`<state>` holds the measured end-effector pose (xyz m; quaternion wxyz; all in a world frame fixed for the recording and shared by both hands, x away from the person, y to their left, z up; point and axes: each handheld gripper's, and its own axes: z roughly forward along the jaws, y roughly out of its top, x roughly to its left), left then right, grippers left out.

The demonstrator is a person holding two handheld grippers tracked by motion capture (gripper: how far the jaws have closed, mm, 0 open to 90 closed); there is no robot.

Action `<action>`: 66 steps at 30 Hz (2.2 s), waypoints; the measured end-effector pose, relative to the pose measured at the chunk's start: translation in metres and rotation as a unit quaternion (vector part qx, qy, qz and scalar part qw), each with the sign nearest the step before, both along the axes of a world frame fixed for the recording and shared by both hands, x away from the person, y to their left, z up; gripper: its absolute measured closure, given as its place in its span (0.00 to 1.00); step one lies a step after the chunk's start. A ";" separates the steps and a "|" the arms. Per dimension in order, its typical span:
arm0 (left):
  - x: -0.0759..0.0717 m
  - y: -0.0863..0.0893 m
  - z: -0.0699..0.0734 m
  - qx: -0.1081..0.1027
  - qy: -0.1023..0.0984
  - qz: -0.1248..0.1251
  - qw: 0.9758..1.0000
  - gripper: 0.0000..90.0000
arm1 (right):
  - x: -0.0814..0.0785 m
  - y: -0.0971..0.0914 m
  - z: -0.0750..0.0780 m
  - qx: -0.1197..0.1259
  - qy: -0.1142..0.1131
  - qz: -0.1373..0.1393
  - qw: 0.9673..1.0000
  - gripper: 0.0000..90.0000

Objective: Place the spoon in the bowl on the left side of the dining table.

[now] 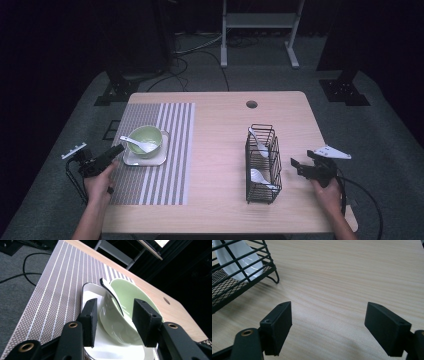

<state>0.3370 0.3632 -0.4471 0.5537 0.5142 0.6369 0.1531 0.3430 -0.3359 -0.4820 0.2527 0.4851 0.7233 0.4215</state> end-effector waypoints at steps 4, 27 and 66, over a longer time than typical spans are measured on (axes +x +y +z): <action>-0.003 -0.001 0.000 0.001 -0.002 -0.004 1.000 0.57 | 0.000 0.000 0.000 -0.001 -0.001 0.001 1.000 0.23; -0.019 -0.014 0.000 0.039 0.002 -0.027 0.999 0.37 | 0.000 -0.001 0.000 0.005 -0.001 0.003 1.000 0.23; -0.039 -0.068 0.010 0.107 -0.006 -0.105 0.989 0.12 | -0.001 -0.002 0.000 0.008 -0.002 0.005 1.000 0.23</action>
